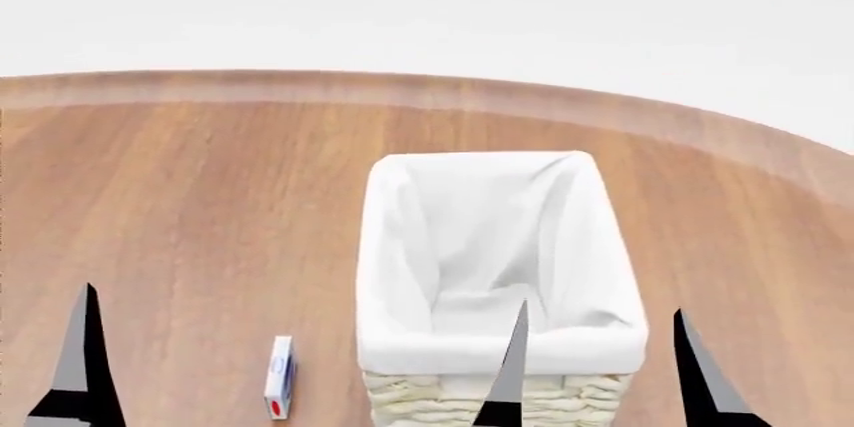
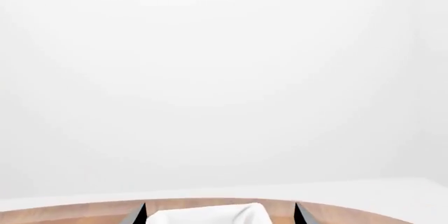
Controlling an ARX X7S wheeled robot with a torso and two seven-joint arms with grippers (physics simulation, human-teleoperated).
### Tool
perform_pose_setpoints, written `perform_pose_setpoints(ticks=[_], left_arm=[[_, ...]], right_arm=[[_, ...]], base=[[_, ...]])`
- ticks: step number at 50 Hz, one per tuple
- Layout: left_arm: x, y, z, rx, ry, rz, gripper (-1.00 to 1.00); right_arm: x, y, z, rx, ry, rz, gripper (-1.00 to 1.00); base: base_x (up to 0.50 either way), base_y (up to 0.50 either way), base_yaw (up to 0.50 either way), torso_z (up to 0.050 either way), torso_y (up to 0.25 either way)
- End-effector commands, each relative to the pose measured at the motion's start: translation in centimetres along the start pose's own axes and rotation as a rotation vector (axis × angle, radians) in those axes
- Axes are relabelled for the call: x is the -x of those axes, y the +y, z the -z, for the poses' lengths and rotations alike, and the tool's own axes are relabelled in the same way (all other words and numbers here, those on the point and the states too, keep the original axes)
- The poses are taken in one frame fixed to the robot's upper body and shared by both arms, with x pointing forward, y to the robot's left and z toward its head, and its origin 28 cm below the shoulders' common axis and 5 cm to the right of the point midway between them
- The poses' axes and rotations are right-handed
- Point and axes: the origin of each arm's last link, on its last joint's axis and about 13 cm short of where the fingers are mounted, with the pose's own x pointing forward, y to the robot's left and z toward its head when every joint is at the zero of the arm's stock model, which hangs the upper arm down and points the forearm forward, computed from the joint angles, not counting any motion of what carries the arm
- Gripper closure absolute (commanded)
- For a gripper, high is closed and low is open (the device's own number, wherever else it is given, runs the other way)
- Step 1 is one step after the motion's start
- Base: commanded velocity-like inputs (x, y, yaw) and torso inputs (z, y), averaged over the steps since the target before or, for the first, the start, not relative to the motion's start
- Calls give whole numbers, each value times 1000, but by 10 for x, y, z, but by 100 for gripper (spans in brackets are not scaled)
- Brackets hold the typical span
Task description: Pick up the ketchup, and put it in the basket.
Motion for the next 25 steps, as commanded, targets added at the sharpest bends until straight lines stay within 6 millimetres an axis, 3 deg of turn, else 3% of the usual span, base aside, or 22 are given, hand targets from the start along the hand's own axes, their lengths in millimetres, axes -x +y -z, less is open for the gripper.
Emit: perform_pose_setpoints(ticks=[1, 25], left_arm=[[-2, 2, 3, 2, 0, -10, -100], [-1, 3, 2, 4, -1, -18, -100]], right_arm=[[-2, -2, 0, 1, -5, 2, -100], [-2, -2, 1, 2, -4, 0, -100]], base=[[0, 0, 0, 50, 0], [0, 0, 0, 50, 0]])
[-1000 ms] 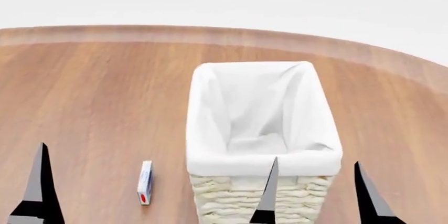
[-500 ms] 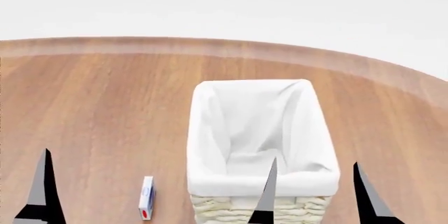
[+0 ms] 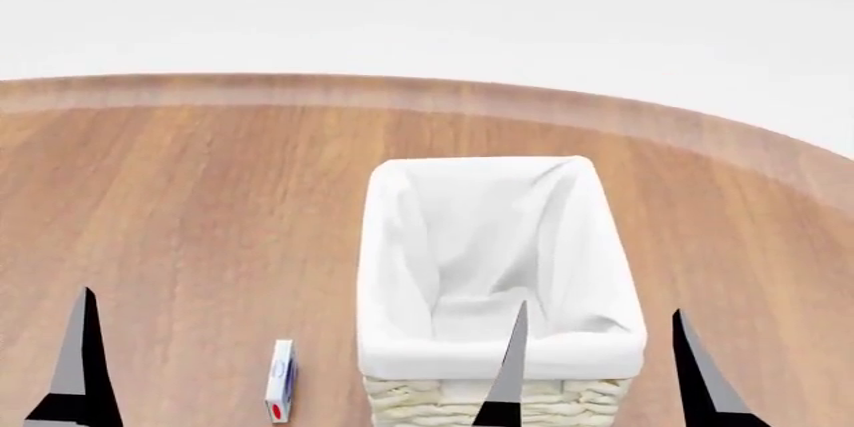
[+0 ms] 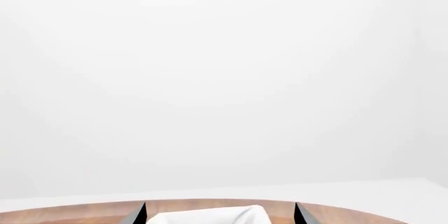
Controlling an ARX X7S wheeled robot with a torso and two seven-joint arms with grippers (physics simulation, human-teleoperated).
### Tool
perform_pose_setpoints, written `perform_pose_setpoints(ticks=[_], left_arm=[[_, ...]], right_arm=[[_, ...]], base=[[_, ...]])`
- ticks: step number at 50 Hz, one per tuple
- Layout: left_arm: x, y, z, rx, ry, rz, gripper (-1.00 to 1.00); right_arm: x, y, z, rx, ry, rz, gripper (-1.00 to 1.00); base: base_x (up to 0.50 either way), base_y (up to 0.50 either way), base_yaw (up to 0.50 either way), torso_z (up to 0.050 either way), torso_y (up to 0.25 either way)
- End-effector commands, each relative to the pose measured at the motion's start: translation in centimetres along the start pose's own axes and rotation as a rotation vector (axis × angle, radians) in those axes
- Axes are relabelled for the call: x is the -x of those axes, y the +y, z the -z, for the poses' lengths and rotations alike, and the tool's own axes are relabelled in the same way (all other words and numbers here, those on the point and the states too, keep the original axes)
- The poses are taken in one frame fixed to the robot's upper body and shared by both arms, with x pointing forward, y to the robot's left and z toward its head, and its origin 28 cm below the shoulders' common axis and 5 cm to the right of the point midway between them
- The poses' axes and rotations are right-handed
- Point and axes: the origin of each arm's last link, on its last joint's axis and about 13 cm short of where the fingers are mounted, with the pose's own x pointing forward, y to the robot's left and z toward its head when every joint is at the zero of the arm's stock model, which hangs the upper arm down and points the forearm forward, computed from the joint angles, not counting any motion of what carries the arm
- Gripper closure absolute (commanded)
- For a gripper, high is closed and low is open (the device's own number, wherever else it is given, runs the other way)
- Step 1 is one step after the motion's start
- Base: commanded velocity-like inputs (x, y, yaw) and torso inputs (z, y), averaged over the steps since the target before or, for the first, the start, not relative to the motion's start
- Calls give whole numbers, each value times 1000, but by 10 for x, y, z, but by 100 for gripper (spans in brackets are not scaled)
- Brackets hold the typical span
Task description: Pick up the ketchup, and put it in the basket.
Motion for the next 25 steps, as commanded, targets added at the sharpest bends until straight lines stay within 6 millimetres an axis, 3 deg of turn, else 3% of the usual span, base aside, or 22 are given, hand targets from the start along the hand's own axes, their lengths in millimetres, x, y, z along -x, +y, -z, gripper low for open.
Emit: perform_pose_setpoints(ticks=[1, 25], left_arm=[[-3, 2, 1, -7, -7, -16, -100], [-2, 1, -1, -58, -3, -6, -100]], right_arm=[[-2, -2, 0, 2, -7, 0, -100], [-2, -1, -1, 2, -10, -3, -100]], base=[[0, 0, 0, 50, 0], [0, 0, 0, 43, -176]])
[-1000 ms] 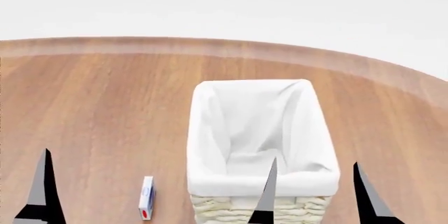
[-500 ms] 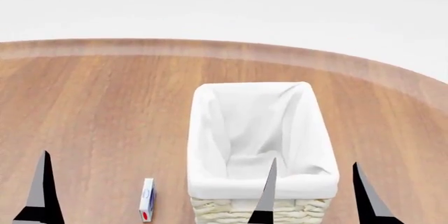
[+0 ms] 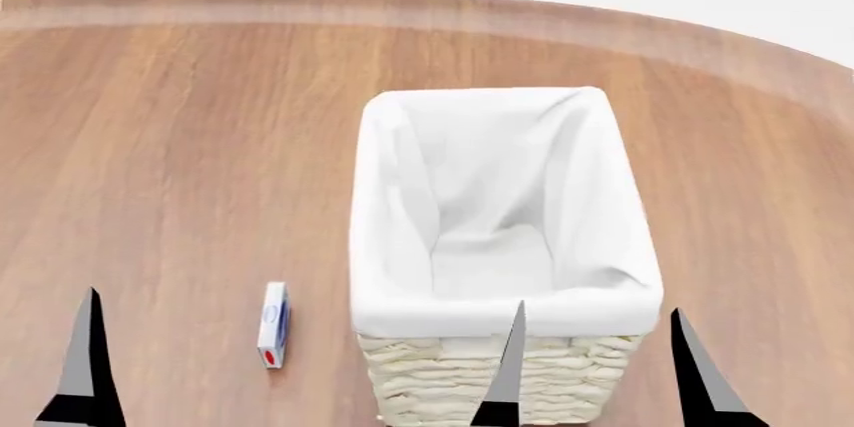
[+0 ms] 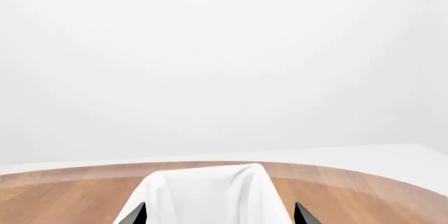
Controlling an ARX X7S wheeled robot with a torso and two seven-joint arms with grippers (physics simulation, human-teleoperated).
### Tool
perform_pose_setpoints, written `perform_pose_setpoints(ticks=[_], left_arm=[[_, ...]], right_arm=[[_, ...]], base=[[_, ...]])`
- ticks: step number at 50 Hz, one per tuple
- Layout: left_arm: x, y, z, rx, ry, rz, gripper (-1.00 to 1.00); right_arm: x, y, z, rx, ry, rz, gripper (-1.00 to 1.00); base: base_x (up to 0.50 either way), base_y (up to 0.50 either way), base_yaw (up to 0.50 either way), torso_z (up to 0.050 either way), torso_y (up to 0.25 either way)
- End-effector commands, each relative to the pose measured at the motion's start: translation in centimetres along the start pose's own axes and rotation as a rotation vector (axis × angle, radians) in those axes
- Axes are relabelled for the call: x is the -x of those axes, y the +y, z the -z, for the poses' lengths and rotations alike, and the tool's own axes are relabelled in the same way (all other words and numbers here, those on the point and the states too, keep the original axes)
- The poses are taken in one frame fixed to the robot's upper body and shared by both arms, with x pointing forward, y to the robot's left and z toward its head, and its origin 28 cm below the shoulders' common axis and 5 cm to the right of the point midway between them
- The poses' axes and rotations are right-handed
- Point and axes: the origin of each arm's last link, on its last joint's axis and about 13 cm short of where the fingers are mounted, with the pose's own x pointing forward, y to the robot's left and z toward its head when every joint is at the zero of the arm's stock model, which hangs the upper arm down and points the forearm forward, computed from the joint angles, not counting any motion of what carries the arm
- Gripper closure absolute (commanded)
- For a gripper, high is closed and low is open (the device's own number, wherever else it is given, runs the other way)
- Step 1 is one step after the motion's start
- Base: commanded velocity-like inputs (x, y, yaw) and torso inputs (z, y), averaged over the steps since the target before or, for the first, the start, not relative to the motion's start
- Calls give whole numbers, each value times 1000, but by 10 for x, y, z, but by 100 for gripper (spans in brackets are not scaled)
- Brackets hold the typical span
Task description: Pick up the ketchup, and put it in the basket.
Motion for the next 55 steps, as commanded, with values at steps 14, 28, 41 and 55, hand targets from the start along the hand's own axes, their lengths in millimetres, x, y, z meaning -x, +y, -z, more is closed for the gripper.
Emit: perform_pose_setpoints(ticks=[14, 28, 41, 55], left_arm=[[-3, 2, 3, -1, -4, -2, -100], [-5, 23, 3, 67, 15, -143, -100], [3, 69, -3, 129, 6, -514, -100], [26, 109, -13, 135, -45, -837, -100]], right_arm=[[-2, -2, -1, 2, -11, 1, -100], [-1, -3, -2, 2, -10, 8, -100], [0, -1, -6, -4, -18, 1, -100], [0, -1, -6, -6, -19, -4, -100]], base=[[0, 0, 0, 41, -195], [0, 0, 0, 14, -70], [0, 0, 0, 0, 0], [0, 0, 0, 0, 0]])
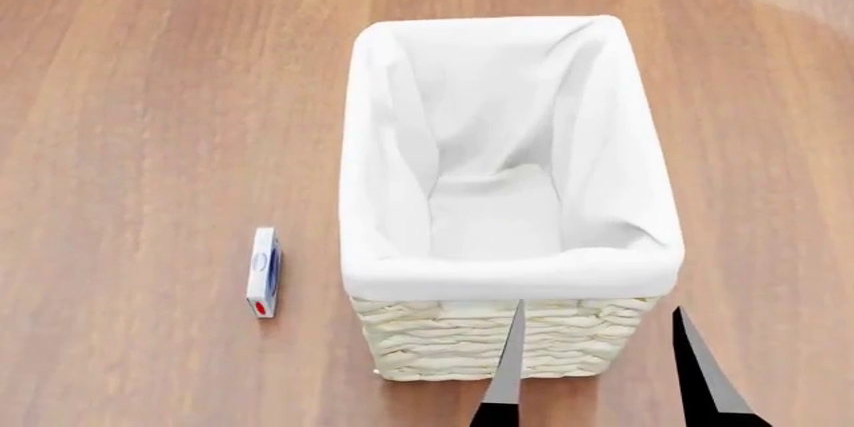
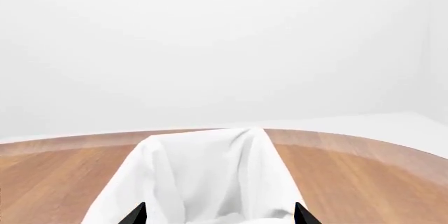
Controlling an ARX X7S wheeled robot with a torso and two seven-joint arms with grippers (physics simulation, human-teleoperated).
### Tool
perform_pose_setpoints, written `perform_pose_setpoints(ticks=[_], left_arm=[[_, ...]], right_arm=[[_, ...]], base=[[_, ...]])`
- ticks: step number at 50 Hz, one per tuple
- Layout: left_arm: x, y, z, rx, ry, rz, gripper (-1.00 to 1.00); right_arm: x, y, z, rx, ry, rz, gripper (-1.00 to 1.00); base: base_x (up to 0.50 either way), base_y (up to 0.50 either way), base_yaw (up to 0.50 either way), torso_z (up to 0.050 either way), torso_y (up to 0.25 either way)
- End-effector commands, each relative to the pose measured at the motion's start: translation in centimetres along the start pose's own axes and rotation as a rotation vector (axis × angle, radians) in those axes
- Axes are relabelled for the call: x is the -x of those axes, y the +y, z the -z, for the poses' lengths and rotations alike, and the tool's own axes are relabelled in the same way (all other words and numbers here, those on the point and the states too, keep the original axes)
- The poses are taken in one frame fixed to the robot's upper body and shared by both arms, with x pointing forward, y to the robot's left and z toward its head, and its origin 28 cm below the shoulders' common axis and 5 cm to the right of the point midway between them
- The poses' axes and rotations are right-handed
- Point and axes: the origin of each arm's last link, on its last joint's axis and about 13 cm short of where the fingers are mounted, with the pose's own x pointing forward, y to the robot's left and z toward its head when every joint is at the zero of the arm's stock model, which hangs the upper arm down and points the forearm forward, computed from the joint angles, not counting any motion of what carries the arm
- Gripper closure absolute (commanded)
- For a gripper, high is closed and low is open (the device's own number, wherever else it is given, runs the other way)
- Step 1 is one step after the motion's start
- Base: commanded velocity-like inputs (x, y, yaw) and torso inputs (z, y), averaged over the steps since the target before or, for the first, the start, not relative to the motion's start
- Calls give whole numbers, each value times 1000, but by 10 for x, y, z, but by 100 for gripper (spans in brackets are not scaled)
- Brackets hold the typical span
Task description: Pick up the ketchup, and put it in the basket.
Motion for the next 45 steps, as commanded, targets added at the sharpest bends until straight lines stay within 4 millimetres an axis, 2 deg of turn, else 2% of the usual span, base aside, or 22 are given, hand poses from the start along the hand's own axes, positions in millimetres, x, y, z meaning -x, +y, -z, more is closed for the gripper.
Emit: perform_pose_setpoints(ticks=[1, 18, 45], left_arm=[[-3, 40, -12, 25, -65, -266, -100], [12, 88, -26, 61, -125, -527, -100], [17, 105, -22, 140, -25, -756, -100]], right_arm=[[-2, -2, 0, 0, -9, -1, -100], [-1, 0, -1, 3, -11, -5, -100], [-1, 1, -3, 3, -14, -9, -100]], base=[[0, 0, 0, 0, 0], [0, 0, 0, 0, 0], [0, 0, 0, 0, 0]])
